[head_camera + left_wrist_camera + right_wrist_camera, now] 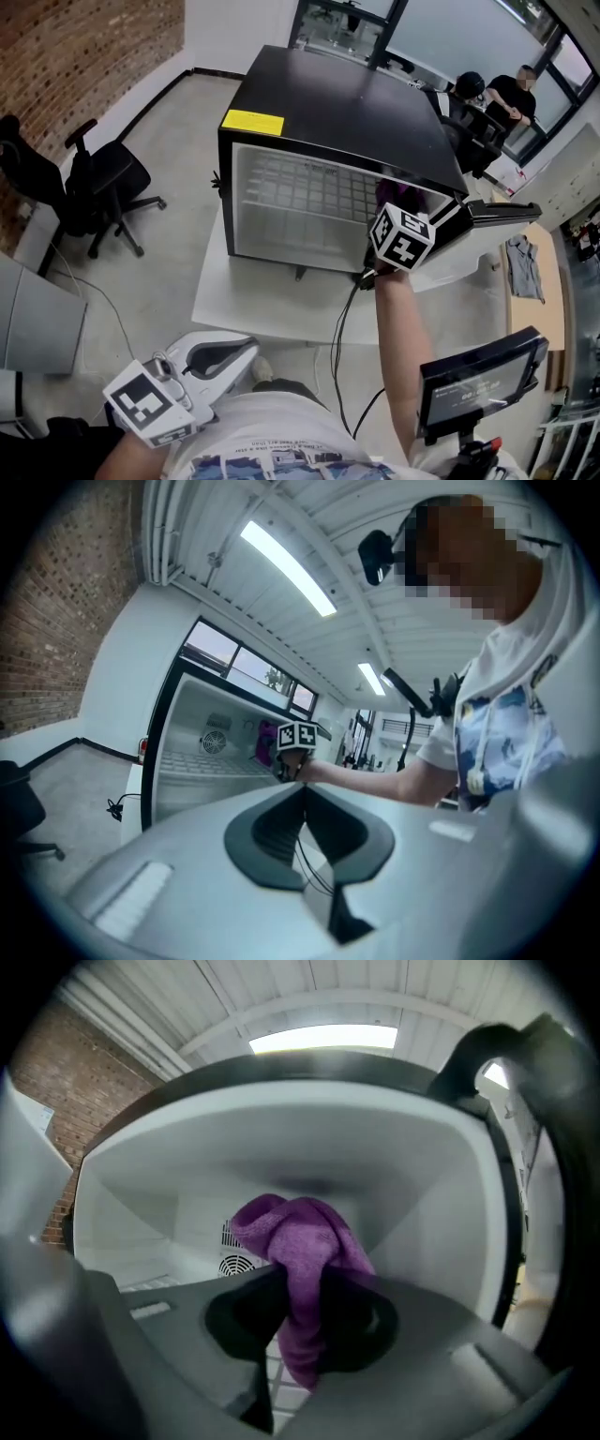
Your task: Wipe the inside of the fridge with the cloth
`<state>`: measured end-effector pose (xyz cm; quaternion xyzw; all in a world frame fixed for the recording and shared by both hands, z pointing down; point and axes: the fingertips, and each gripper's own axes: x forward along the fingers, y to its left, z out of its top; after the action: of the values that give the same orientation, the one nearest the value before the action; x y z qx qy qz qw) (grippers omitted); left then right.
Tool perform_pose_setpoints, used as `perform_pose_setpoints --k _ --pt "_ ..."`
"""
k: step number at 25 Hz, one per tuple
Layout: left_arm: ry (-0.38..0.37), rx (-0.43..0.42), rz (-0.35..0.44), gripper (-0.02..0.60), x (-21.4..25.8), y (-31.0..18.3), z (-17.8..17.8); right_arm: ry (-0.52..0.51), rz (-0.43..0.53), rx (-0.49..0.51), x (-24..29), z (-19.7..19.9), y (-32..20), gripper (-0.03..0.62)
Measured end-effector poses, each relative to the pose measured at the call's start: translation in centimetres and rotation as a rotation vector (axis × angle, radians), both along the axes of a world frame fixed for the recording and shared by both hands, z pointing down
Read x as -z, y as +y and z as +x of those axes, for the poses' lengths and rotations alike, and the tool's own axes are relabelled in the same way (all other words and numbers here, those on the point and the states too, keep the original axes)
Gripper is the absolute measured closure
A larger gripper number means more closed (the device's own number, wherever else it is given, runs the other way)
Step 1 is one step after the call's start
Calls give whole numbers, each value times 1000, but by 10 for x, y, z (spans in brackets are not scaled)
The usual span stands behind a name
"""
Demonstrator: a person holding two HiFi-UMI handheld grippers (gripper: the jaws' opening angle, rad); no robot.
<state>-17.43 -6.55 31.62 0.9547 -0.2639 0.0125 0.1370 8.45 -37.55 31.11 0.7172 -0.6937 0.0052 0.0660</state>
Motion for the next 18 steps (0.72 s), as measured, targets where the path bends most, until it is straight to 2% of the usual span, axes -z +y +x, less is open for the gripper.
perform_pose_setpoints --k 6,13,18 --pt "7 6 10 575 6 -16 6 70 -10 51 2 -10 -27 516" --pt "-1 32 10 575 5 -26 1 78 -90 84 -20 -21 -52 516" --pt "-4 60 10 575 3 -27 -5 77 -121 151 -32 -48 -63 516"
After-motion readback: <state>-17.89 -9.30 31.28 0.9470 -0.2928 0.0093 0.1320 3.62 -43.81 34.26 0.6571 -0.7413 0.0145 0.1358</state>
